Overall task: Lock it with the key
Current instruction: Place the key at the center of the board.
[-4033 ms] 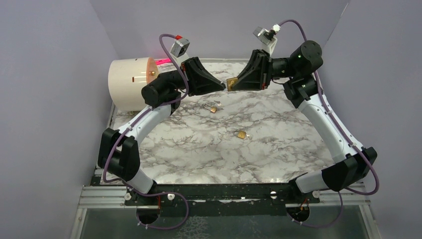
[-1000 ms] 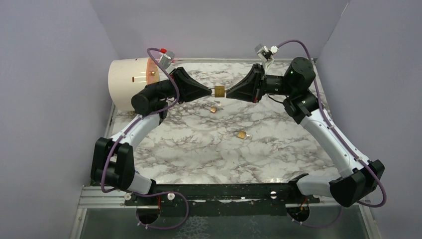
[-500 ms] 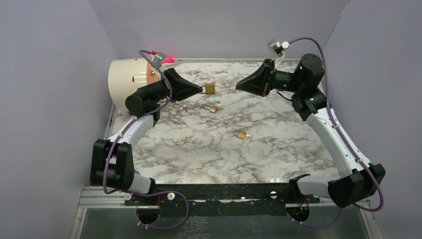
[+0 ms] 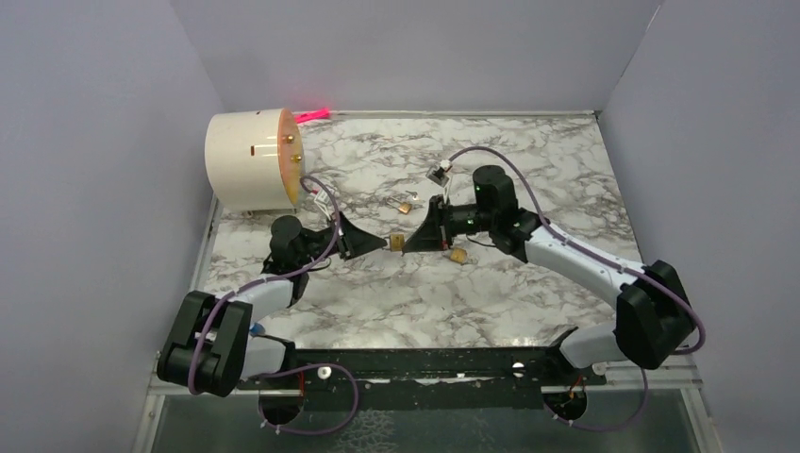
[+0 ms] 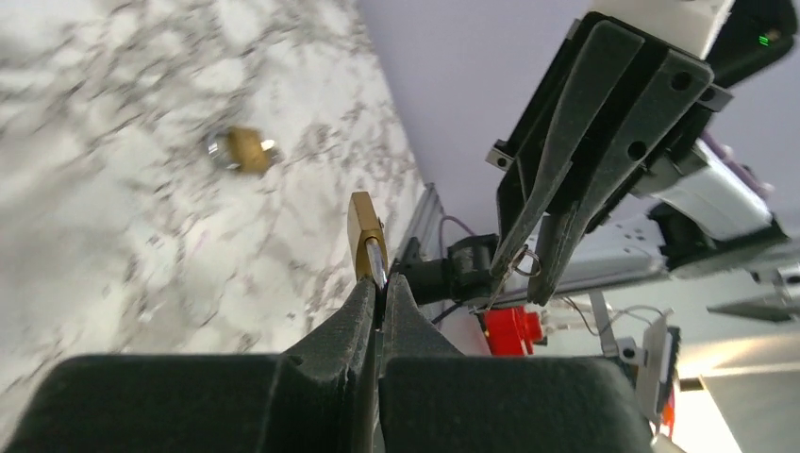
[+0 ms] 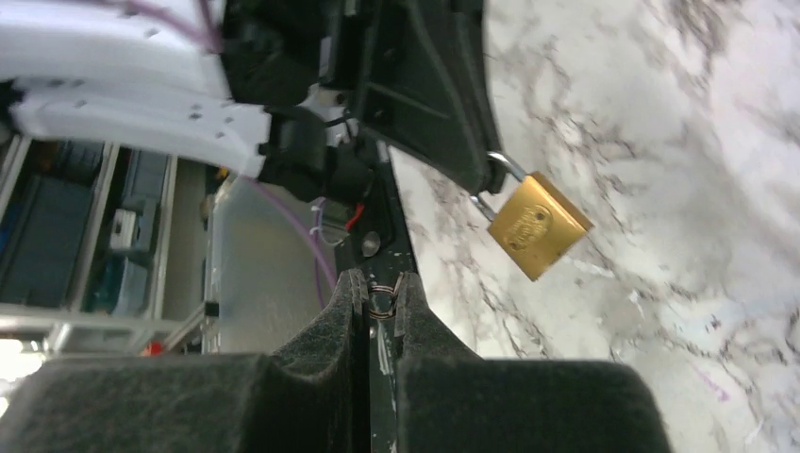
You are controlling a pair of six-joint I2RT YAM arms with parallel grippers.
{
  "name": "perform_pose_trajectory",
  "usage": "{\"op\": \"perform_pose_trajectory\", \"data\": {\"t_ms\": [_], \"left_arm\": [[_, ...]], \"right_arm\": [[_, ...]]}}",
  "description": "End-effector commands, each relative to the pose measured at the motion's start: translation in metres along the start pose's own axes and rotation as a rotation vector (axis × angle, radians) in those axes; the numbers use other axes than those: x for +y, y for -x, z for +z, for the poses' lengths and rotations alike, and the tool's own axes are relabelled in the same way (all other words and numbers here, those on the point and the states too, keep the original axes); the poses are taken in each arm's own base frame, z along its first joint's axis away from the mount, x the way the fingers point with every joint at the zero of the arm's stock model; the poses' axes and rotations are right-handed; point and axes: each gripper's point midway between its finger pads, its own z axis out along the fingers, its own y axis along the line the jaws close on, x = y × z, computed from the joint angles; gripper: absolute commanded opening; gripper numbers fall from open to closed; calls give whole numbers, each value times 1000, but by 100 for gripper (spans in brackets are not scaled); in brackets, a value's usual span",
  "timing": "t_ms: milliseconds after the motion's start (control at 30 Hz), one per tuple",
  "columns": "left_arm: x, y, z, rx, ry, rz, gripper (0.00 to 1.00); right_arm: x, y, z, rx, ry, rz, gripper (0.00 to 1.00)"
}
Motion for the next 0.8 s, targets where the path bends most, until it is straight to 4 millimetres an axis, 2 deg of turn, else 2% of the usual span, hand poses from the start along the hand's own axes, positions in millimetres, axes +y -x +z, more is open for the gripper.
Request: {"op": "perform_pose_trajectory", "data": {"t_ms": [0, 67, 167, 367, 533, 767], "left_arm": [[60, -11, -3, -61, 237, -53, 0], [77, -14, -1, -63, 309, -72, 0], [103, -17, 3, -48, 417, -96, 0], [139, -25, 16, 14, 561, -73, 0], [158, -26, 22, 64, 671, -18, 0], [171, -28, 17, 103, 773, 22, 0]], "right_arm": [[-45, -2, 16, -74, -141, 115, 1], [-70, -15, 25, -58, -222, 192, 1], [-95, -34, 39, -17, -291, 274, 1], [-124, -61, 50, 14, -373, 401, 1], [-148, -74, 50, 31, -470, 458, 1], [-175, -90, 54, 90, -563, 493, 24]]}}
